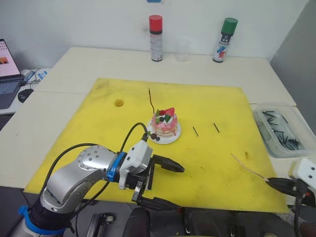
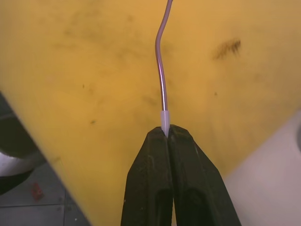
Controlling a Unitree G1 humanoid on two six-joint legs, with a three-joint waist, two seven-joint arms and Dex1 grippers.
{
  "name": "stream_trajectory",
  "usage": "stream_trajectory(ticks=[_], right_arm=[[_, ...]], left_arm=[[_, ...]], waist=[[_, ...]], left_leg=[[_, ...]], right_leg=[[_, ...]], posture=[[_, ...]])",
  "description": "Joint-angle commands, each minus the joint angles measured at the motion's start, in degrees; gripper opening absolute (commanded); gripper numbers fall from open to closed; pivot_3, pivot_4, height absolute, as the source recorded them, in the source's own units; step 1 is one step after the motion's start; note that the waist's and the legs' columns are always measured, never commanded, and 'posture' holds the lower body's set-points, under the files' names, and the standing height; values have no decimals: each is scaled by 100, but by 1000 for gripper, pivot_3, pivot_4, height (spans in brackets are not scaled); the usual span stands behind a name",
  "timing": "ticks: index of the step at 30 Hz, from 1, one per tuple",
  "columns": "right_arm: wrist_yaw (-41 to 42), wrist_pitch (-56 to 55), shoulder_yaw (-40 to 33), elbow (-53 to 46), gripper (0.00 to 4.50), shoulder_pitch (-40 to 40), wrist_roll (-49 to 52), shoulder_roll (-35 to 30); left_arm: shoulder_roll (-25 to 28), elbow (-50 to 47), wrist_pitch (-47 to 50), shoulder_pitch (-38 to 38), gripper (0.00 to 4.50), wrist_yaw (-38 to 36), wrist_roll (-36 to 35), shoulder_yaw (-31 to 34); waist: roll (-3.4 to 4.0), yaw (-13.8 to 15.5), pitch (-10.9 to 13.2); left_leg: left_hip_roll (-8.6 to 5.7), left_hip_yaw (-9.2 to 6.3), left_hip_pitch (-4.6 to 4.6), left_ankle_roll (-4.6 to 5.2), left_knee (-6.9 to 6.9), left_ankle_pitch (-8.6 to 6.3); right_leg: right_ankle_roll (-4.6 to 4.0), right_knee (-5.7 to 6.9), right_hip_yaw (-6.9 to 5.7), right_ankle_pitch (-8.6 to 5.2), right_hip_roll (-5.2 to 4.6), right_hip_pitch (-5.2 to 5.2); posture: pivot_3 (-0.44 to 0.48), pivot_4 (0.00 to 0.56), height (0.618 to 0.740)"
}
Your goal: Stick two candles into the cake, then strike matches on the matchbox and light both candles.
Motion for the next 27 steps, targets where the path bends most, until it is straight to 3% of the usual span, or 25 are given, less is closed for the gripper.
stream_trajectory(ticks=[1, 11, 14, 19, 27], right_arm=[[457, -452, -185, 175, 38, 148, -290, 61], [495, -224, 129, 215, 38, 76, -631, 243], [434, -250, 239, 320, 671, -32, -775, 270], [553, -233, 149, 151, 2345, -142, -700, 283], [1008, 603, -786, -863, 2345, 16, -552, -59]], left_arm=[[-98, -151, -93, -74, 4500, 120, 74, -71], [-463, -67, -147, -284, 4500, 240, 267, -331], [-527, -63, -154, -305, 4500, 285, 303, -354], [-544, -137, -146, -260, 4500, 310, 322, -378], [-567, -166, -303, -141, 4500, 325, 481, -526]], waist=[[4, -6, -2], [10, -2, -6], [11, 6, -6], [12, 5, -7], [21, 8, -12]], left_leg=[[0, 2, 3, 0, 0, 0], [-1, 6, 6, 0, 0, 0], [-2, 5, 3, 0, -3, 0], [-3, 4, 3, 0, -3, 0], [-4, 3, 5, 0, -1, 0]], right_leg=[[0, 1, 1, 0, 0, 0], [0, 3, 7, 0, 0, 1], [0, 3, 6, 0, 1, 1], [0, 3, 6, 0, 0, 1], [1, 4, 7, 0, 0, 3]], posture=[[0, 150, 733], [0, 150, 733], [0, 150, 733], [0, 150, 733], [0, 150, 733]])
